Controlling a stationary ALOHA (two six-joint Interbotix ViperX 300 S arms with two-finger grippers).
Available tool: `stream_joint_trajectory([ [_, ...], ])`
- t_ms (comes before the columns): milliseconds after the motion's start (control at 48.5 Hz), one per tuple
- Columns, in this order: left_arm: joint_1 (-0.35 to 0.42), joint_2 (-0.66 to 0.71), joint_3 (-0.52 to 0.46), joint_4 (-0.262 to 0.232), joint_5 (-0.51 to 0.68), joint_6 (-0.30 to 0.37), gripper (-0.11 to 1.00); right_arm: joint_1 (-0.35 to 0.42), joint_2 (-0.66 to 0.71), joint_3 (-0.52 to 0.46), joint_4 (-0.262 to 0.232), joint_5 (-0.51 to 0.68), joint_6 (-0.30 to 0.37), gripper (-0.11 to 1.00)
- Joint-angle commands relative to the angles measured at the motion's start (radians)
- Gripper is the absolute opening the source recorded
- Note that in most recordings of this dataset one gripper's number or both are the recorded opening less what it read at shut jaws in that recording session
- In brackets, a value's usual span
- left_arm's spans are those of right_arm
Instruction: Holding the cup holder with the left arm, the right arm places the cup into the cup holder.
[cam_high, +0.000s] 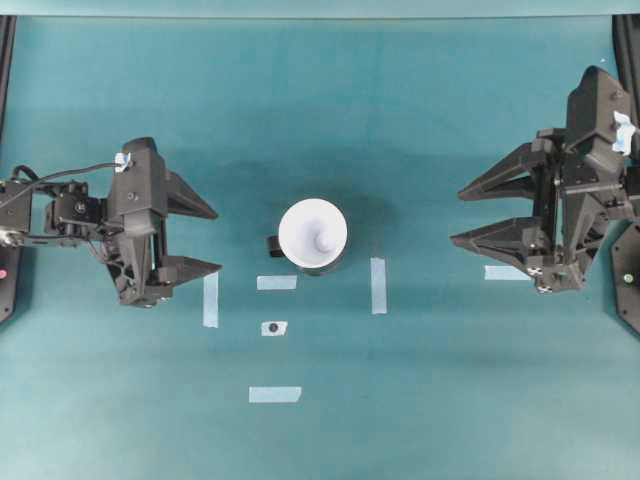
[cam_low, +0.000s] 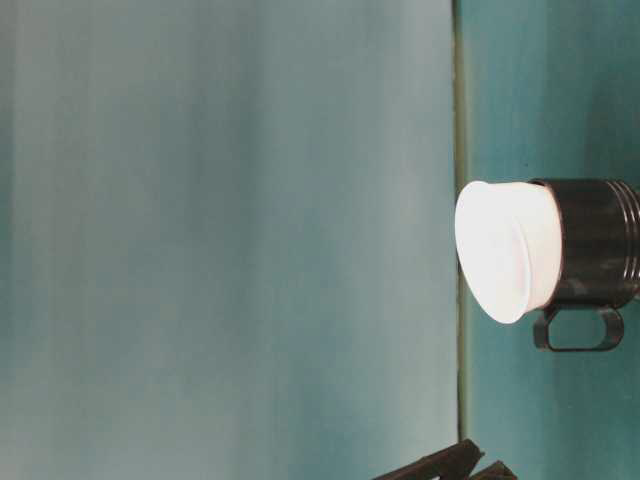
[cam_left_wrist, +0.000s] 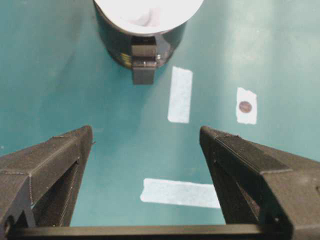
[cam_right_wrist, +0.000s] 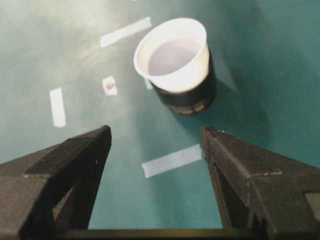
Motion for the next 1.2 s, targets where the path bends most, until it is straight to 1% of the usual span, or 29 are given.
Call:
stream_joint_trajectory([
  [0,-0.002,-0.006,-0.021,0.002,-0.008,-0.002,0.92,0.0,-0.017,-0.009,-0.002,-0.005,-0.006,0.78],
  [1175,-0.017,-0.006,-0.025,0.002,-0.008,-0.003,0.92,-0.002,-0.029,0.009,-0.002,-0.005,-0.006,0.78],
])
